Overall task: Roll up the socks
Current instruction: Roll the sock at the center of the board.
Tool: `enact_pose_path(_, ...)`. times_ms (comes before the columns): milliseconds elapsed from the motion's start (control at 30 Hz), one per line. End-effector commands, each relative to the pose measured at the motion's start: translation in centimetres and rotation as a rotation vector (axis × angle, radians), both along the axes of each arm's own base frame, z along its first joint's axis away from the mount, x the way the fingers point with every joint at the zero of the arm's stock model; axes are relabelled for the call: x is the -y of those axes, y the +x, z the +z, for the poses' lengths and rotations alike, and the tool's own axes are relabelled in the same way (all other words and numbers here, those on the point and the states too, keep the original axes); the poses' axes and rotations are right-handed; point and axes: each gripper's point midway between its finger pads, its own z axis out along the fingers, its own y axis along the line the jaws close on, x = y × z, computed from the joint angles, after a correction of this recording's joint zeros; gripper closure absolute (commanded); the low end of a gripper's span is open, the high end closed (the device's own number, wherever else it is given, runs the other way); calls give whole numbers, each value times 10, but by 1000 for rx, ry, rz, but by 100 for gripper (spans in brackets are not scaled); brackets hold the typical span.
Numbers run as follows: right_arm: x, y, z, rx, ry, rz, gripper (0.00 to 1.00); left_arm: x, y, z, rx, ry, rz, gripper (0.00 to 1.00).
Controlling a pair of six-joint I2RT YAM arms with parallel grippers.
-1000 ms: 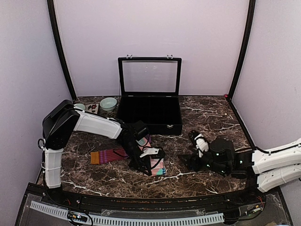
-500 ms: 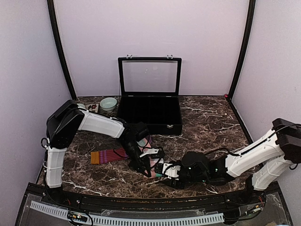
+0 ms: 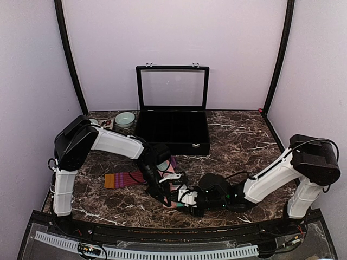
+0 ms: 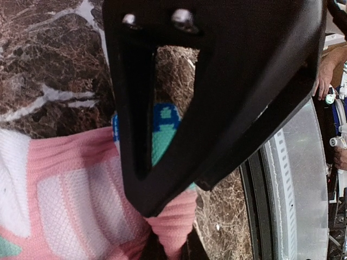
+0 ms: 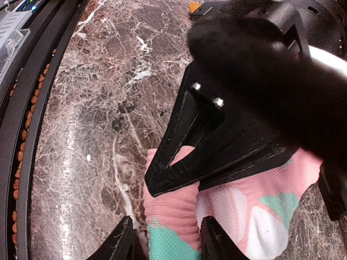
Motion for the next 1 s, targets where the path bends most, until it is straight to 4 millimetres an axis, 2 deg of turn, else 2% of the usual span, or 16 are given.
enact_pose_path(0,-12,-3,3,-29,52,31,60,-41,-10,-46,11,237,-29,99)
enact_pose_path(100,-12,-2,-2,-37,47,16,68,-42,-8,-47,20,244,-27,99)
enact_pose_path(167,-11,1,-5,-41,46,0,80,-42,-7,-48,29,250,-25,97)
enact_pose_path(267,-10,2,-11,-58,39,-20,97,-43,-4,-47,47,259,-17,86)
enact_pose_path(333,-8,1,-14,-76,34,-27,100,-42,-1,-45,74,251,-2,75)
enact_pose_path(467,-1,-3,-24,-126,24,-45,100,-36,12,-35,138,227,41,41)
enact_pose_path(500,1,-5,-27,-139,19,-49,100,-34,16,-31,147,219,55,38)
enact_pose_path(700,11,-13,-40,-190,-32,-49,100,-35,37,-13,179,196,127,36)
enact_pose_path(833,16,-18,-46,-222,-64,-43,100,-36,56,-3,172,194,193,39)
enact_pose_path(967,21,-23,-52,-261,-82,-48,100,-40,51,13,142,174,179,41)
